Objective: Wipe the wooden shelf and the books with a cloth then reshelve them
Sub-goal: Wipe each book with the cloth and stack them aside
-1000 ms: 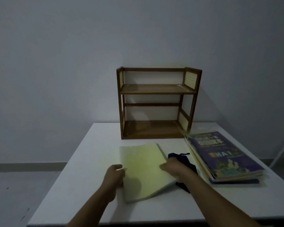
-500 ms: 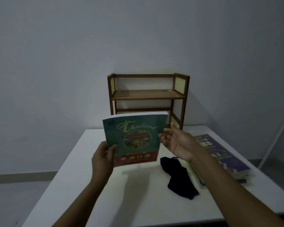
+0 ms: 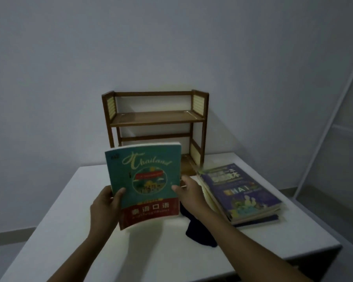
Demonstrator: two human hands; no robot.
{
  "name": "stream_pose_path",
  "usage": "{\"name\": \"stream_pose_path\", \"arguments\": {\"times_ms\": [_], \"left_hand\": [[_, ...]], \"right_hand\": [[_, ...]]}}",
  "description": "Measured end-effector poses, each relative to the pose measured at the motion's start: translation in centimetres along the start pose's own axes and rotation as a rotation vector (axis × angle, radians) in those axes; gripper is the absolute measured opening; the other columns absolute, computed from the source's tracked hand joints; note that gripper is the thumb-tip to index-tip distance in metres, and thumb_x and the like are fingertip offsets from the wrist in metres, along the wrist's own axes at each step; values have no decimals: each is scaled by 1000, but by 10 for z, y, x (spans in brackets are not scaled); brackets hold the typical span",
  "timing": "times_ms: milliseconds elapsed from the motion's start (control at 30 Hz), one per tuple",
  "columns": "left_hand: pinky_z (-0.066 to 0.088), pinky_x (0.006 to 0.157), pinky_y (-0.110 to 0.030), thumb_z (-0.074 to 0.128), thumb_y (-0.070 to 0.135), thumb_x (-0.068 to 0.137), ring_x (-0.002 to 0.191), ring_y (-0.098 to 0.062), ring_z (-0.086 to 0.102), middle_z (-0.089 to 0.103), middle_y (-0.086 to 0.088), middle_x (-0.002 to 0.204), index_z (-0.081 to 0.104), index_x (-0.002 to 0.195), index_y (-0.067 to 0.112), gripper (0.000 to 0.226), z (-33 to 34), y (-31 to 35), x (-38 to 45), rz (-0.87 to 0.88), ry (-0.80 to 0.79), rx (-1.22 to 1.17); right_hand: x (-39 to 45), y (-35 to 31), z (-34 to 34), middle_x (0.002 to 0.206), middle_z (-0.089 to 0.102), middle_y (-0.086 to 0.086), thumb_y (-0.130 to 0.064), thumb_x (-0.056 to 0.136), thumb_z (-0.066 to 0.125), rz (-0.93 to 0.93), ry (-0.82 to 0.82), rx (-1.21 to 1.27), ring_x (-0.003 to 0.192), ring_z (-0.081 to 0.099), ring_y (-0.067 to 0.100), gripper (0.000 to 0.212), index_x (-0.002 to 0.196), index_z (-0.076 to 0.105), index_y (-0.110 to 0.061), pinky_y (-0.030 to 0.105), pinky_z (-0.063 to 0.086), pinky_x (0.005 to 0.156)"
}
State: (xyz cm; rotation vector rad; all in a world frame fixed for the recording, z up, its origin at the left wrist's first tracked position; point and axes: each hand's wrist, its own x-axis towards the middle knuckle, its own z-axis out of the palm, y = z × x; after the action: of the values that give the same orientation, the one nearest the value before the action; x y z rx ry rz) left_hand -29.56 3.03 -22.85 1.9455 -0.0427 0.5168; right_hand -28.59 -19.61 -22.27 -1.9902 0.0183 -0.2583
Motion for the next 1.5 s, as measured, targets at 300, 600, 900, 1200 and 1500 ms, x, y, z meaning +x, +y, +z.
{"name": "stream_pose_path", "arguments": {"times_ms": [300,600,900,1200,1500], "left_hand": [[61,62,-43,62,37,91,73,-22,72,74,-12,90,69,101,6,33,124,112,56,-52,-310,-178],[53,61,-26,63,30,89,89,-26,69,71,-11,106,65,115,6,36,279,77,29,-219,-501,1],[54,89,-43,67,31,84,108,-31,60,59,-14,121,45,123,8,51,306,63,21,-368,-463,65],[56,87,-41,62,23,90,100,-28,65,64,-13,115,54,120,4,36,311,63,28,-503,-538,13],[56,61,-28,68,7,84,86,-25,67,68,-15,108,59,110,1,28,309,73,28,-450,-503,-242]], "right_hand": [[53,-30,-169,98,69,7,-19,96,52,36,316,-269,88,65,26,19,103,66,-8,36,53,75],[75,70,-239,97,70,15,-21,92,58,345,164,-551,86,69,29,21,101,65,-3,33,54,72],[80,123,-228,110,63,13,-37,88,54,490,48,-652,96,63,29,36,111,59,-10,40,54,86],[81,124,-229,86,65,10,-46,87,65,631,-37,-335,74,64,22,40,85,53,-8,30,50,62],[83,125,-238,92,66,14,-44,85,69,630,-20,-284,74,65,24,52,108,57,1,32,52,63]]}}
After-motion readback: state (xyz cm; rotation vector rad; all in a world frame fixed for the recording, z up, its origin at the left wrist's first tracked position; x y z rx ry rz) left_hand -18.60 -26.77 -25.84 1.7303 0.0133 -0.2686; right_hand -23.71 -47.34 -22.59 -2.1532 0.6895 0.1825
